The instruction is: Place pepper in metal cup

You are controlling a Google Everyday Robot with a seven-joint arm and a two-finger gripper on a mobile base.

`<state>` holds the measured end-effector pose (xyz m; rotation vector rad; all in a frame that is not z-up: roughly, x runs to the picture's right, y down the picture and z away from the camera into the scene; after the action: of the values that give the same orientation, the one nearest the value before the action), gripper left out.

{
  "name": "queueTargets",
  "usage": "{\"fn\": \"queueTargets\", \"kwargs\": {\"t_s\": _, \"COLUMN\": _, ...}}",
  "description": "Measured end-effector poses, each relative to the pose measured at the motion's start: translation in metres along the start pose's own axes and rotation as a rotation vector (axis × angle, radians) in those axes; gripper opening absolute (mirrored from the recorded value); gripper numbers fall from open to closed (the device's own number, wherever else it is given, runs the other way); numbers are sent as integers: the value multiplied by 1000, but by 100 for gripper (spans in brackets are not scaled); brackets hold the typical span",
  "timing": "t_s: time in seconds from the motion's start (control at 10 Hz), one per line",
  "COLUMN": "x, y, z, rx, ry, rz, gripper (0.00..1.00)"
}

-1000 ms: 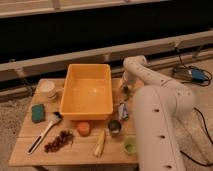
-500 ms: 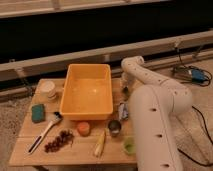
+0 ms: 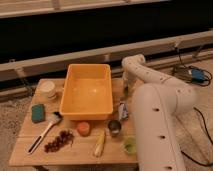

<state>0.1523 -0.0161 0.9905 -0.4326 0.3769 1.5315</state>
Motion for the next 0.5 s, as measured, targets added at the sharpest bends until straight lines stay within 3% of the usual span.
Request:
{"fn": "queueTargets", "kwargs": {"t_s": 0.3, "x": 5, "y": -1, "z": -41, "rx": -3, "ry": -54, "rz": 15, "gripper": 20}}
{"fn": "queueTargets", "kwargs": {"t_s": 0.5, "x": 24, "y": 6, "z": -81, "rx": -15, "ry": -108, "rz": 16, "gripper": 20}}
